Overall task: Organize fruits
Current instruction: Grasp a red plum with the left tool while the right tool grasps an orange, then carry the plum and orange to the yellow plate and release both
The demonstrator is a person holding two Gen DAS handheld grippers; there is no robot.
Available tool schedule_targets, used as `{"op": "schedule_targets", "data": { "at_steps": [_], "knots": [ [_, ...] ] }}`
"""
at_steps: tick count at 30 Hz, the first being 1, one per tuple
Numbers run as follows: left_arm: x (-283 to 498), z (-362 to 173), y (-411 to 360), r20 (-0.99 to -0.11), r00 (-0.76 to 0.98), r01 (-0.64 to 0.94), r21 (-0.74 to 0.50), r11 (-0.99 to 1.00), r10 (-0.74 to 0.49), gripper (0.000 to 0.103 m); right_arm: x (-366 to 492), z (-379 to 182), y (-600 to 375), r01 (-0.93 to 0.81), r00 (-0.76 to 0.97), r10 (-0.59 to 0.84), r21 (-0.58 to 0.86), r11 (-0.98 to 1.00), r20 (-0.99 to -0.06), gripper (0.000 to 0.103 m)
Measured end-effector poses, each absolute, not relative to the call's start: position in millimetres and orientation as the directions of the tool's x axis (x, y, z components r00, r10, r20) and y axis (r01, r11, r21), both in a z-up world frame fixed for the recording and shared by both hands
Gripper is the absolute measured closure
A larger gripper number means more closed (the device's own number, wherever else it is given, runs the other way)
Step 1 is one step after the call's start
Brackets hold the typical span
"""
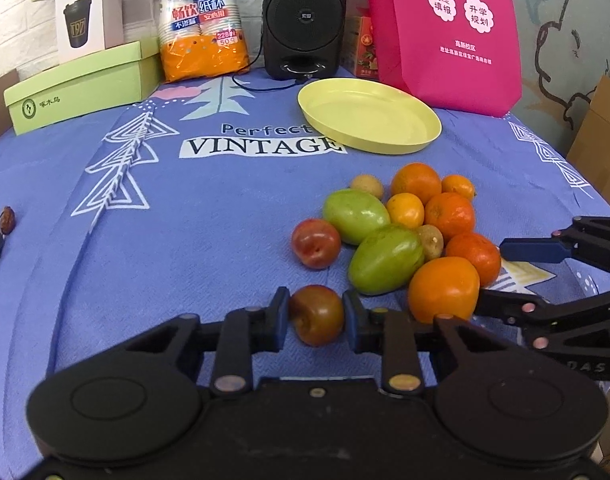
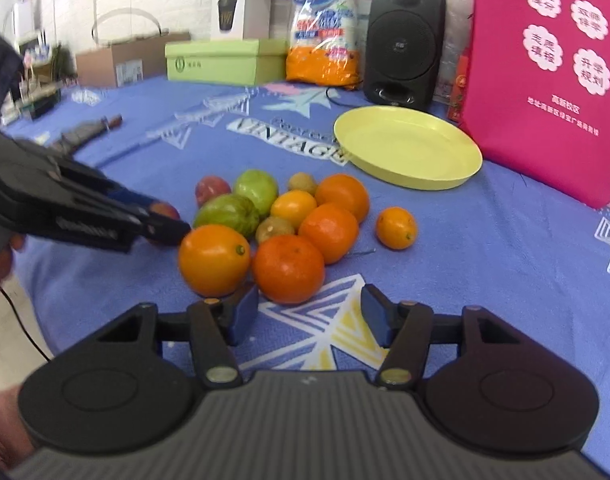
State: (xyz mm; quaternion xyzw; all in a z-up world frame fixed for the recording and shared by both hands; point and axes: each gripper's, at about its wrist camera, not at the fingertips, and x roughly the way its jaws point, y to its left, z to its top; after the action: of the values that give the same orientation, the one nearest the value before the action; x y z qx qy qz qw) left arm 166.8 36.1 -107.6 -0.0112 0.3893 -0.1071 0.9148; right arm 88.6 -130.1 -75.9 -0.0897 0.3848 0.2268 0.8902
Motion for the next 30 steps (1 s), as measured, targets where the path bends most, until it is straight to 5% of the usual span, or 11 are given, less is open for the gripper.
{"op": "schedule_targets", "data": {
  "at_steps": [5,9,30],
  "knots": [
    [166.5,-108.1,37.4,-0.709,0.675,0.18,-0.115,0.977,-0.207,0.076,96.3,-79.3,-124.9,-0.474,0.6,0.352,0.035,0.88,-0.719,0.047],
    [165.9,-108.5,37.7,-0.708,0.675,0.18,-0.117,0.977,-0.209,0.076,96.4,-79.0,-119.4,-0.494,0.593,0.373,0.043,0.868,-0.713,0.063],
    [135.8,-59.6,50.9,-0.628,0.75,0.182,-0.106,0.978,-0.208,0.076,57.7,-30.2,-162.5,-0.428,0.673,0.377,0.081,0.9,-0.636,0.064]
  ]
}}
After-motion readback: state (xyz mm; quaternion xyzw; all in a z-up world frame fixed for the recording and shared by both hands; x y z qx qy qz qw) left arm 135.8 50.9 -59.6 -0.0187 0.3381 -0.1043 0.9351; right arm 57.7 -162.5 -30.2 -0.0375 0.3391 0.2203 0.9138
